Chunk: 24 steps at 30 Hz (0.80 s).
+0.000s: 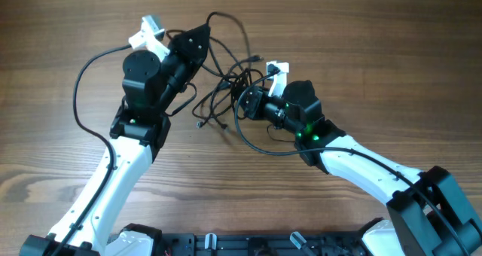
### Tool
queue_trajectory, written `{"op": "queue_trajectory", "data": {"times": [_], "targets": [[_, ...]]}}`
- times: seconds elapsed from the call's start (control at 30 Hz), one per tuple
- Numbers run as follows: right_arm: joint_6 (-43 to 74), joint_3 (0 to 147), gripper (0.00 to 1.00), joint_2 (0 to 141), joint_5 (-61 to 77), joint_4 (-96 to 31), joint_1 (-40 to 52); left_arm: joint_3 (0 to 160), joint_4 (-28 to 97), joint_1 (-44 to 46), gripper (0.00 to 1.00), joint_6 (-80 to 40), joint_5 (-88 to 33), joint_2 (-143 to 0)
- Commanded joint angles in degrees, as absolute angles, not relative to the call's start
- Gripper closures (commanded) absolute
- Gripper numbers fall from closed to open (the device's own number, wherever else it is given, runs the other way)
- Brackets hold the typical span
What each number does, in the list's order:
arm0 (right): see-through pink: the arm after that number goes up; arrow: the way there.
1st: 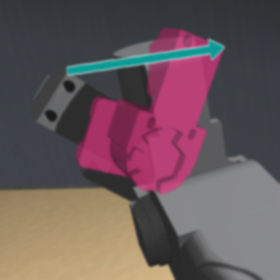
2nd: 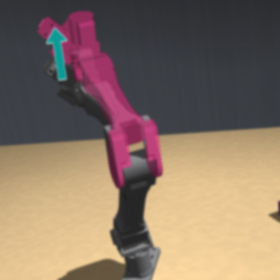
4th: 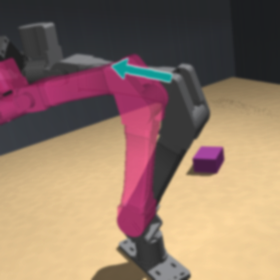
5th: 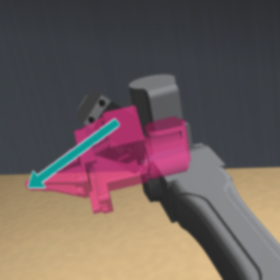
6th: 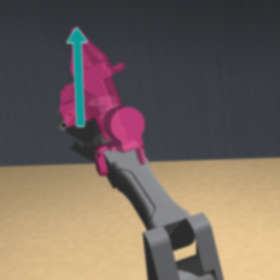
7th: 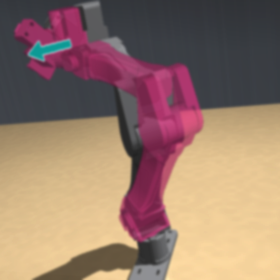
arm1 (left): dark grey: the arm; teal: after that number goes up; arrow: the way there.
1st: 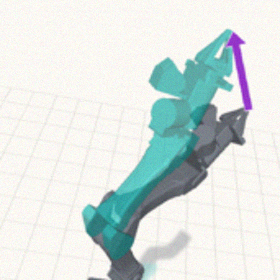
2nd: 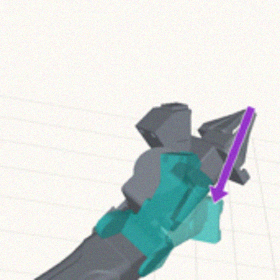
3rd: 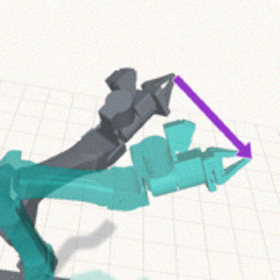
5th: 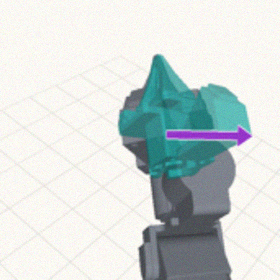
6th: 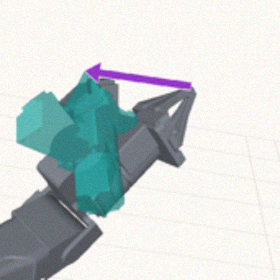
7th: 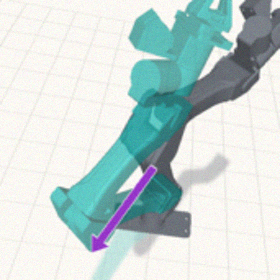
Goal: Untangle cables
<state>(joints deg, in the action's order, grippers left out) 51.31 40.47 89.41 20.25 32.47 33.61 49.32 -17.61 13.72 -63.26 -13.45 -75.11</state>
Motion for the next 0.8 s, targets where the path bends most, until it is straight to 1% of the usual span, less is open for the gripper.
{"op": "queue_trajectory", "data": {"times": [0.0, 0.03, 0.1, 0.2, 0.3, 0.37, 0.43, 0.5, 0.6, 0.73, 0.77], "targets": [[51.2, 40.4, 0.96, 90.17, 24.62, 36.27, 33.91, 49.82, -11.79, 12.84, 0.59, -58.65, -6.55, -75.24], [51.29, 40.4, 0.96, 90.17, 25.63, 37.15, 33.91, 49.82, -8.95, 12.84, 0.49, -58.65, -4.75, -75.24], [52.29, 40.38, 0.96, 90.17, 25.76, 37.23, 33.91, 49.82, -5.82, 12.84, 0.47, -58.65, -3.18, -75.24], [52.69, 40.38, 0.96, 90.17, 25.82, 37.19, 33.91, 49.82, -2.28, 12.86, 0.4, -58.65, -3.09, -75.24], [52.71, 40.38, 0.96, 90.17, 26.74, 37.19, 33.91, 49.82, 2.98, 12.84, 0.36, -55.24, -0.99, -75.4], [52.69, 40.38, 0.96, 90.17, 27.11, 36.47, 33.91, 49.82, 6.07, 12.84, 0.34, -55.27, 0.34, -75.44], [52.69, 40.38, 0.96, 90.17, 27.46, 35.57, 33.91, 49.82, 8.25, 13.02, 0.25, -55.27, -0.01, -75.44], [52.66, 40.38, 0.96, 90.17, 29.17, 35.22, 33.91, 49.82, 10.57, 13.37, 0.2, -55.27, -0.38, -75.48], [52.64, 40.38, 0.95, 90.17, 30.59, 33.3, 33.91, 49.82, 12.64, 13.67, 0.2, -55.29, -0.67, -75.5], [52.66, 40.38, 0.89, 90.17, 30.59, 32.49, 33.91, 49.82, 12.62, 13.67, 0.23, -55.31, -1.43, -75.5], [52.66, 40.38, 0.79, 90.17, 30.59, 32.49, 33.91, 49.82, 12.47, 13.67, 0.23, -55.31, -1.43, -75.5]]}}
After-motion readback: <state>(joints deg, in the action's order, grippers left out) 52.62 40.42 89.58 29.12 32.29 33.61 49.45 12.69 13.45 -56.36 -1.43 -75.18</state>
